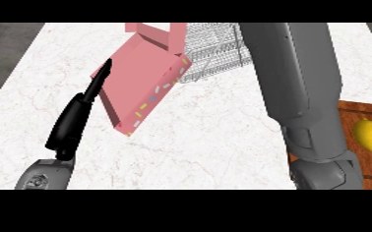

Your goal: Pick the eggplant from the cutting board and place it in the tiered basket

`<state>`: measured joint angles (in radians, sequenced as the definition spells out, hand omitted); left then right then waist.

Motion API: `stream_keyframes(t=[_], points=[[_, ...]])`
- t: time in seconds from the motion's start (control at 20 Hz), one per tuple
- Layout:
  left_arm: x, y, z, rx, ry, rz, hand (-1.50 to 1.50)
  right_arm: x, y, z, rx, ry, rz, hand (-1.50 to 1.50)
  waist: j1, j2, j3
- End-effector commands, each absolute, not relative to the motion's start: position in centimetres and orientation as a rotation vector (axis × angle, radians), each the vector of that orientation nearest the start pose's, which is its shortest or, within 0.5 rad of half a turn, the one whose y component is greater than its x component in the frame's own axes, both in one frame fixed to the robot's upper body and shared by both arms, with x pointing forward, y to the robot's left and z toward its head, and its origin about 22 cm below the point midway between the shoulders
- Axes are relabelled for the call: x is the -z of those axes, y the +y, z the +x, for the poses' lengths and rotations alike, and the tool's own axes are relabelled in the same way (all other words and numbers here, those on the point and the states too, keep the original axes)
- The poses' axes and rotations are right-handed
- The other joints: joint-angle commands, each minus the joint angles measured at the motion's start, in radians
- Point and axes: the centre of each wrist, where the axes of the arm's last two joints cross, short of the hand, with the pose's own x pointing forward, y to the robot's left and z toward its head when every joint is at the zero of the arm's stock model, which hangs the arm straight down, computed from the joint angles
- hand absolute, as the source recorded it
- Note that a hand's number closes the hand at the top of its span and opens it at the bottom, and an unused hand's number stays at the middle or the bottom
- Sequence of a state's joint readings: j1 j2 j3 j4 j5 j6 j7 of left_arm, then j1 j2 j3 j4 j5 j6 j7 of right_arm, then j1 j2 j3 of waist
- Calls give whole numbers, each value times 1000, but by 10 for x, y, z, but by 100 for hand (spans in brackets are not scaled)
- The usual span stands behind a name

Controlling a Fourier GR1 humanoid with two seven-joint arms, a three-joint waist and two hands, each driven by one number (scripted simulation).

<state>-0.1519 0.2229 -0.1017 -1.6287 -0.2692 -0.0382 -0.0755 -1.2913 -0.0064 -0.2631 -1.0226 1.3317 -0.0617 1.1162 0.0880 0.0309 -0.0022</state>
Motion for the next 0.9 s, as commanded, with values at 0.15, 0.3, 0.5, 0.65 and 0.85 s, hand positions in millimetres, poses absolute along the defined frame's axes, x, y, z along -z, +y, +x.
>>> stream_keyframes(t=[0.15, 0.3, 0.5, 0.65, 0.85], points=[[-56, 237, 275, 554, -1808, 223, 0, -268, -91, 444, 152, -1218, -1088, -150, 12, 7, 1], [-62, 240, 273, 553, -1809, 228, 0, -255, -94, 448, 242, -1312, -1061, -150, 18, 1, 2], [-61, 240, 275, 542, -1802, 249, 0, -267, -86, 448, 380, -1484, -1140, -150, -2, -2, 0], [-55, 249, 273, 542, -1774, 281, 0, -278, -117, 454, 546, -1473, -1261, -150, -29, -11, 0], [-51, 245, 261, 504, -1755, 294, 0, -282, -118, 449, 682, -1394, -1312, -150, -69, -36, 0]])
